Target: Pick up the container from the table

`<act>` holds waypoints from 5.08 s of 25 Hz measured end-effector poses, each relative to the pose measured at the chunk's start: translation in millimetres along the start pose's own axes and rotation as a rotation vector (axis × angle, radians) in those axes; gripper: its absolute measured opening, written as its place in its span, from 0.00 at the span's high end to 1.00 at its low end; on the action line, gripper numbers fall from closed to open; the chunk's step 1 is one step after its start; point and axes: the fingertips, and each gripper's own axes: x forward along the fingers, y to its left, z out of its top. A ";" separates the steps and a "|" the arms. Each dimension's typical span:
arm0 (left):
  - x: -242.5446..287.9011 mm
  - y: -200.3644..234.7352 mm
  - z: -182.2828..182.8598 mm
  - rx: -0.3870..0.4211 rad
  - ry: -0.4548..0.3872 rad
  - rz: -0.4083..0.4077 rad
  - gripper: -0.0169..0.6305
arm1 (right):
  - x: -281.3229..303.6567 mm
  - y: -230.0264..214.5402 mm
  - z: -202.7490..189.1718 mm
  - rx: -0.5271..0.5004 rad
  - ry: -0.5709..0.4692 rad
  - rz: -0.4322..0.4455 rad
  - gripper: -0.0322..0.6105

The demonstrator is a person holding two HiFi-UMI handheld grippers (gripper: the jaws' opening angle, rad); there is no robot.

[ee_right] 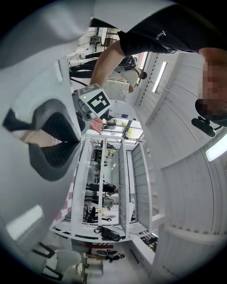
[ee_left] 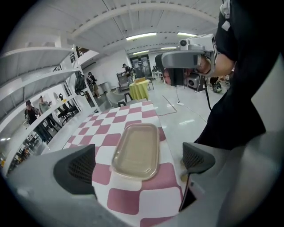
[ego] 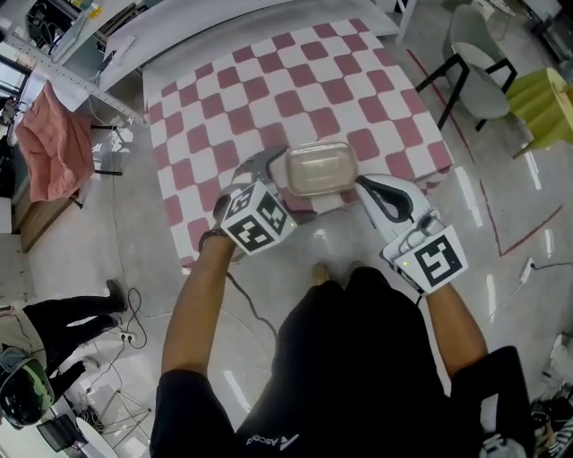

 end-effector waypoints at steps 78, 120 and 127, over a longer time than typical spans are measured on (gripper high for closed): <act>70.3 21.8 -37.6 0.012 0.255 -0.186 0.05 | 68.3 -92.8 -162.7 0.636 0.368 0.160 0.52; 48.1 28.9 -11.4 0.030 0.166 -0.107 0.05 | 89.8 -83.9 -154.1 1.199 0.280 0.402 0.59; 42.2 31.4 -10.4 0.048 0.149 -0.068 0.05 | 94.3 -81.2 -145.3 1.187 0.265 0.425 0.60</act>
